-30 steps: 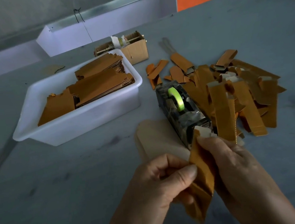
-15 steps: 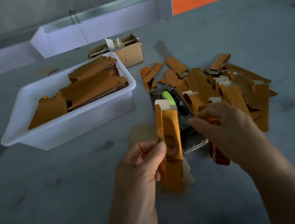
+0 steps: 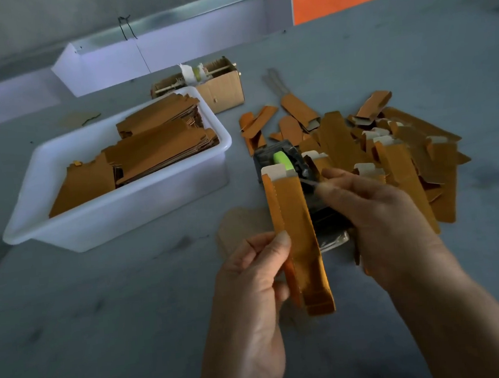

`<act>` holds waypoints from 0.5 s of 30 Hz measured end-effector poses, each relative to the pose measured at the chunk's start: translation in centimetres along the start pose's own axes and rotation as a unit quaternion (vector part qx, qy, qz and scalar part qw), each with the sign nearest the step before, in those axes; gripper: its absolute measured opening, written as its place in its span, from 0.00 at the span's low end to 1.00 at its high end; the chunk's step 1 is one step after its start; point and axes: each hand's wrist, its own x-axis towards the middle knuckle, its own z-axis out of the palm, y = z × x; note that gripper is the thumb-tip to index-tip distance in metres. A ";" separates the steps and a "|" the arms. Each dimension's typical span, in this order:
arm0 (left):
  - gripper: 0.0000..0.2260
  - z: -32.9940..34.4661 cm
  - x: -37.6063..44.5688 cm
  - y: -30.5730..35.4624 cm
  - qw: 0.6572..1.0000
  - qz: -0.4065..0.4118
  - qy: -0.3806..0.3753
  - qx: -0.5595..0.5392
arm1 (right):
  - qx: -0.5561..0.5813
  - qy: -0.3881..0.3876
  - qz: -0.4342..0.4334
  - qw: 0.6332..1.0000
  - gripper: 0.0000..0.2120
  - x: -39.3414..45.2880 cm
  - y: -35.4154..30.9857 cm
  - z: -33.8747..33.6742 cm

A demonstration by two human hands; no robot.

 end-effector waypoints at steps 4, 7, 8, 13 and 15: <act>0.02 -0.3 -0.1 0.3 0.999 -0.013 -0.005 -0.034 | -0.144 0.061 -0.074 0.985 0.05 -0.9 0.0 -0.7; 0.02 -0.5 0.0 0.7 0.999 -0.012 0.006 -0.034 | -0.315 0.096 -0.111 0.938 0.04 -1.6 0.6 -1.0; 0.02 -0.6 0.1 0.8 0.999 -0.009 0.007 -0.032 | -0.313 0.094 -0.104 0.939 0.04 -1.8 0.8 -1.0; 0.03 -0.2 -0.2 1.1 1.000 0.025 -0.010 0.004 | -0.312 0.108 -0.122 0.936 0.04 -2.3 1.8 -0.8; 0.03 0.3 -0.4 1.2 0.999 0.043 -0.020 0.016 | -0.298 0.107 -0.137 0.939 0.04 -2.3 2.1 -0.7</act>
